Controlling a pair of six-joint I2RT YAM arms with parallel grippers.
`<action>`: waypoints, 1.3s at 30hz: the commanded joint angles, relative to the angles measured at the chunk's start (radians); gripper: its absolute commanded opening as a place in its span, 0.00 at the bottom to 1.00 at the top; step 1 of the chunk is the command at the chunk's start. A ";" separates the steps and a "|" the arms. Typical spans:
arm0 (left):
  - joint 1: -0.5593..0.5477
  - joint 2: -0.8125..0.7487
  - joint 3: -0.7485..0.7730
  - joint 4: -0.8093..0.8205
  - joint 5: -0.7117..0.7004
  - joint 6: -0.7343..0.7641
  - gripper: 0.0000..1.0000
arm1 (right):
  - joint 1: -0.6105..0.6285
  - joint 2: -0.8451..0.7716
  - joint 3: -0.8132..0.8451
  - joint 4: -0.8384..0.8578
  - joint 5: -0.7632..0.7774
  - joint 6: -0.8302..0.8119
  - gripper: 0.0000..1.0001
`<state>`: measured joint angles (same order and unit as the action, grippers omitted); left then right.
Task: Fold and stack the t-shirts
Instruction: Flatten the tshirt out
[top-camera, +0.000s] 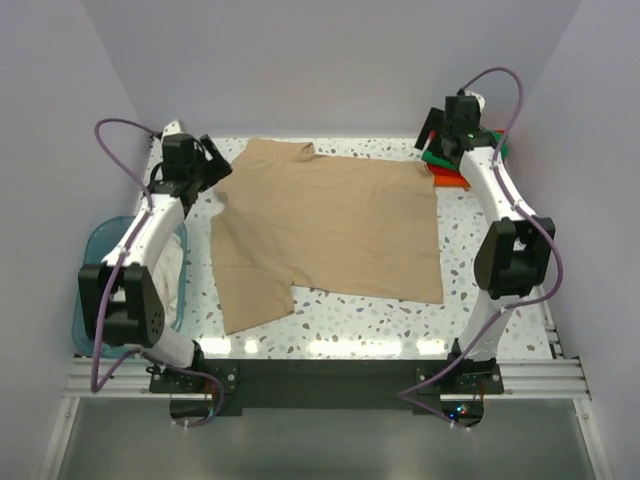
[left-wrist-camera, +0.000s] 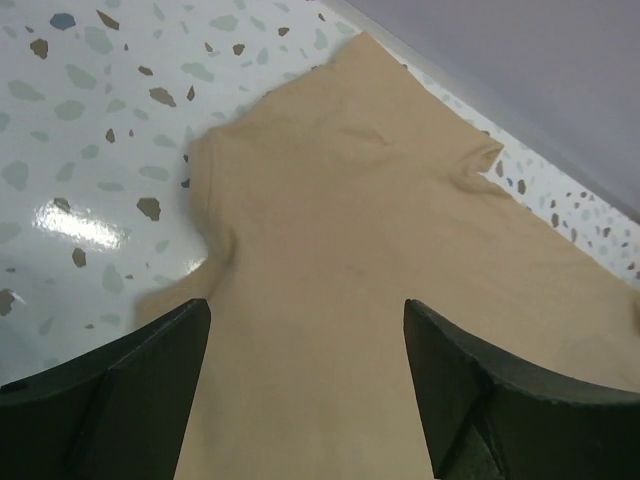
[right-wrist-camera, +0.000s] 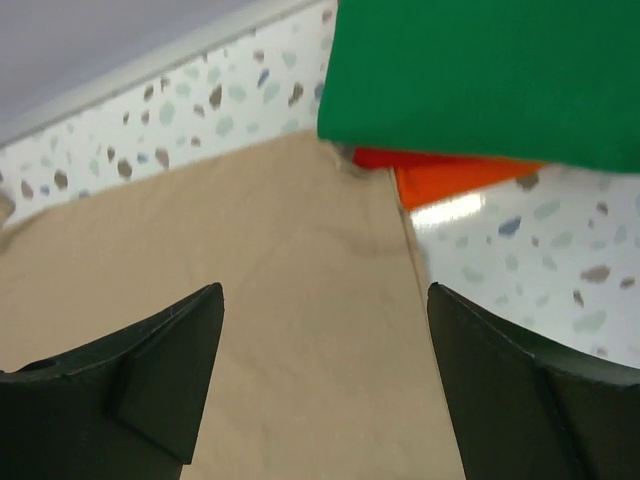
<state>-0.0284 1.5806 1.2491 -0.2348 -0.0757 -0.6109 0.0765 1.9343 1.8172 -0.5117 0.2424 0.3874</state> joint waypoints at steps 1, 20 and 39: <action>-0.007 -0.202 -0.164 -0.020 -0.019 -0.119 0.82 | 0.011 -0.207 -0.172 -0.031 -0.078 0.083 0.86; -0.114 -0.447 -0.680 -0.107 -0.340 -0.378 0.64 | 0.014 -0.845 -1.145 0.148 -0.209 0.203 0.82; -0.114 -0.240 -0.678 0.060 -0.309 -0.345 0.19 | 0.012 -0.894 -1.178 -0.014 -0.114 0.235 0.79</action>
<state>-0.1444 1.3365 0.5739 -0.2409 -0.3733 -0.9596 0.0906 1.0592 0.6460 -0.4656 0.0792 0.5888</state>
